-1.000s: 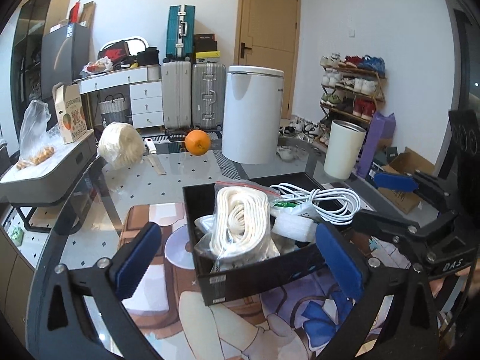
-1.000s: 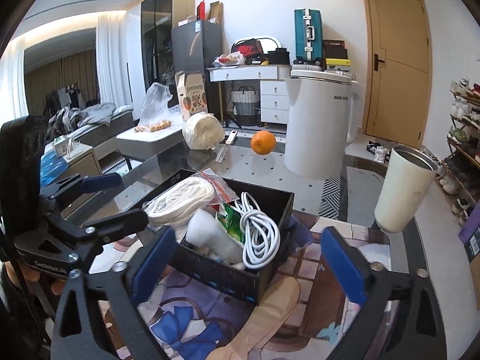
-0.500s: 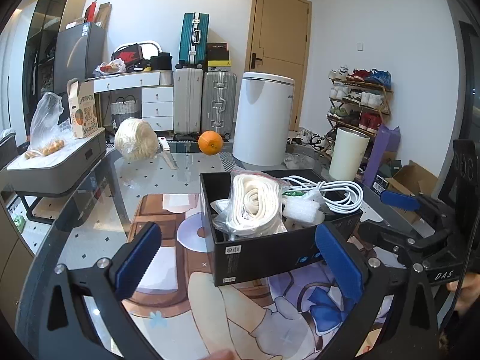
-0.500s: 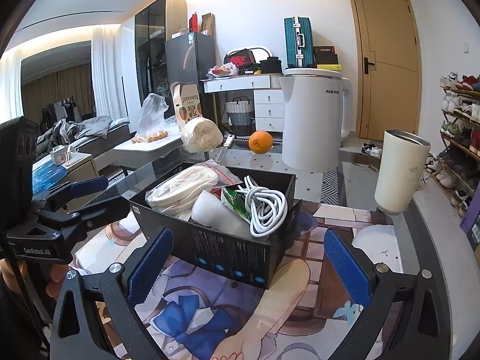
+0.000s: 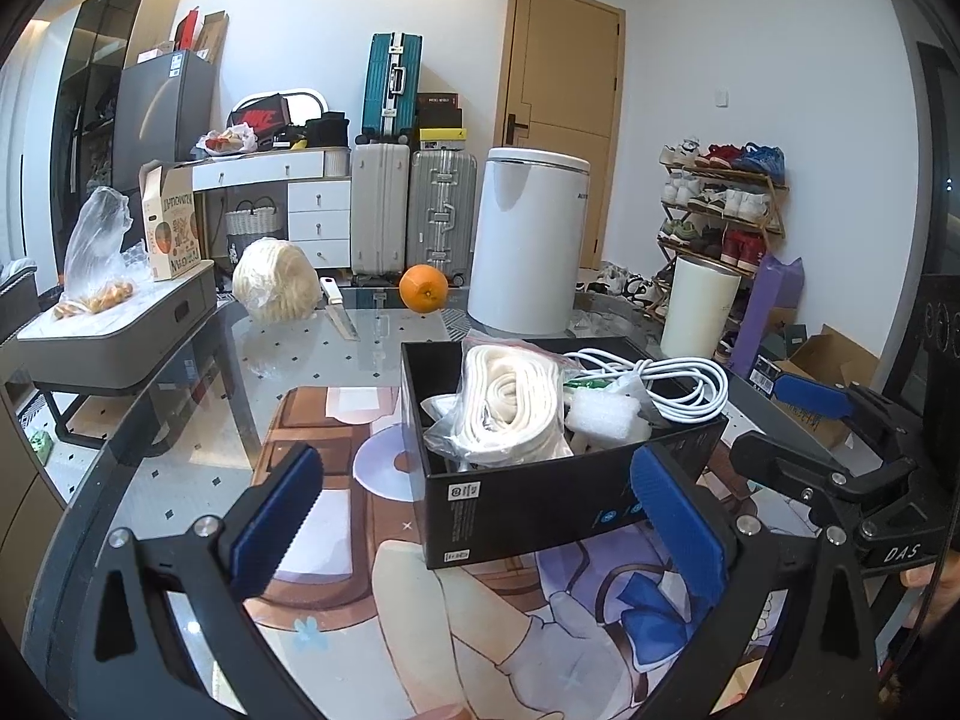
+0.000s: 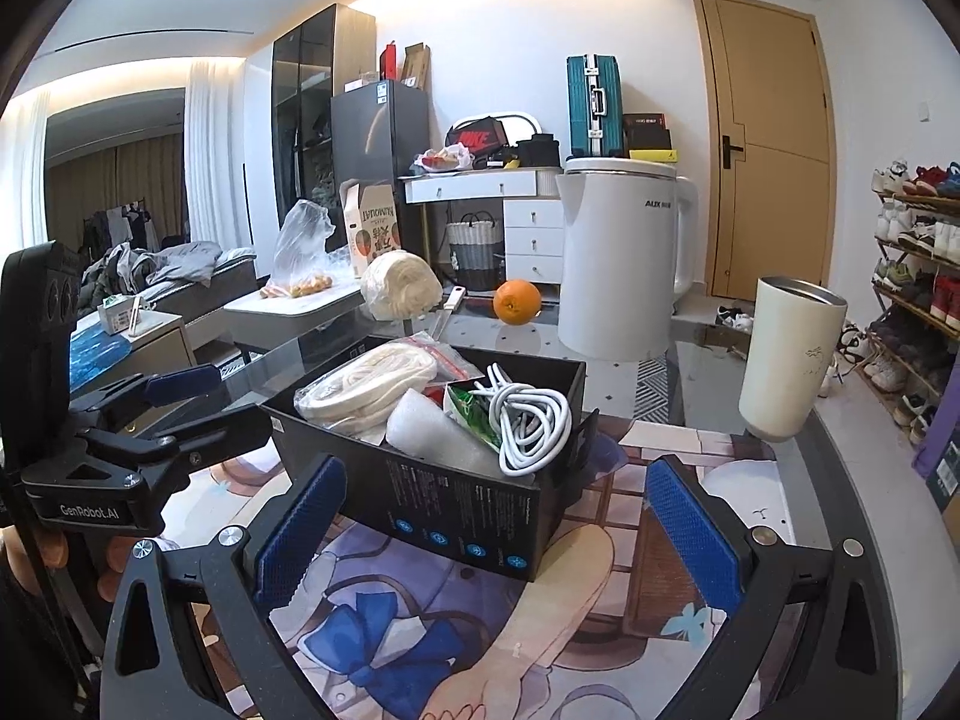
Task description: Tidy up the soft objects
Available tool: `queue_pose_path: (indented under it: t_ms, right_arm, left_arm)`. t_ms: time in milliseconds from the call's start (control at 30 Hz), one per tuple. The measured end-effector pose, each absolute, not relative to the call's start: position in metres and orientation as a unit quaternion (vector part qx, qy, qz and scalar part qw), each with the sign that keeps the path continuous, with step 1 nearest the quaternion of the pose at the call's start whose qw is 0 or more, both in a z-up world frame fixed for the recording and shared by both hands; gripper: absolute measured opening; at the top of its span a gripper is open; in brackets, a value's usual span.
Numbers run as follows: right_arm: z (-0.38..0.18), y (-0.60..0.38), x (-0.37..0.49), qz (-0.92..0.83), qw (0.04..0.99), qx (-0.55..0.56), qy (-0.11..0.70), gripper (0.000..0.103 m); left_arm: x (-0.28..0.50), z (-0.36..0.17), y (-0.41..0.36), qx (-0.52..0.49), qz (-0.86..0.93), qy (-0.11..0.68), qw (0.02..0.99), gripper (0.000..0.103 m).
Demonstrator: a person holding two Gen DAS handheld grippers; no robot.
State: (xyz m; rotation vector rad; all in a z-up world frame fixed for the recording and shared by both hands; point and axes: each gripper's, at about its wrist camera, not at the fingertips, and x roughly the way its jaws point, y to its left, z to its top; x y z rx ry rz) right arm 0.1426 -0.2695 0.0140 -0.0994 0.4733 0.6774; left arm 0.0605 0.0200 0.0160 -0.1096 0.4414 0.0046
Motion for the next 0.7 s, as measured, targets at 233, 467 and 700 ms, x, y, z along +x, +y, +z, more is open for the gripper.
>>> queue_pose_path:
  t_ms: [233, 467, 700]
  right_arm:
    - [0.0143, -0.2677, 0.1402, 0.325, 0.916, -0.056, 0.228, 0.102]
    - [0.0132, -0.2715, 0.1442, 0.324, 0.916, -0.046, 0.234, 0.102]
    - [0.0136, -0.2738, 0.1419, 0.322, 0.917, -0.043, 0.229, 0.102]
  left_arm:
    - [0.0585, 0.0155, 0.0226, -0.062, 0.005, 0.214, 0.975, 0.103]
    - [0.0584, 0.0153, 0.0206, -0.058, 0.008, 0.212, 0.975, 0.103]
    - [0.0614, 0.0148, 0.0165, -0.047, 0.009, 0.219, 0.975, 0.103]
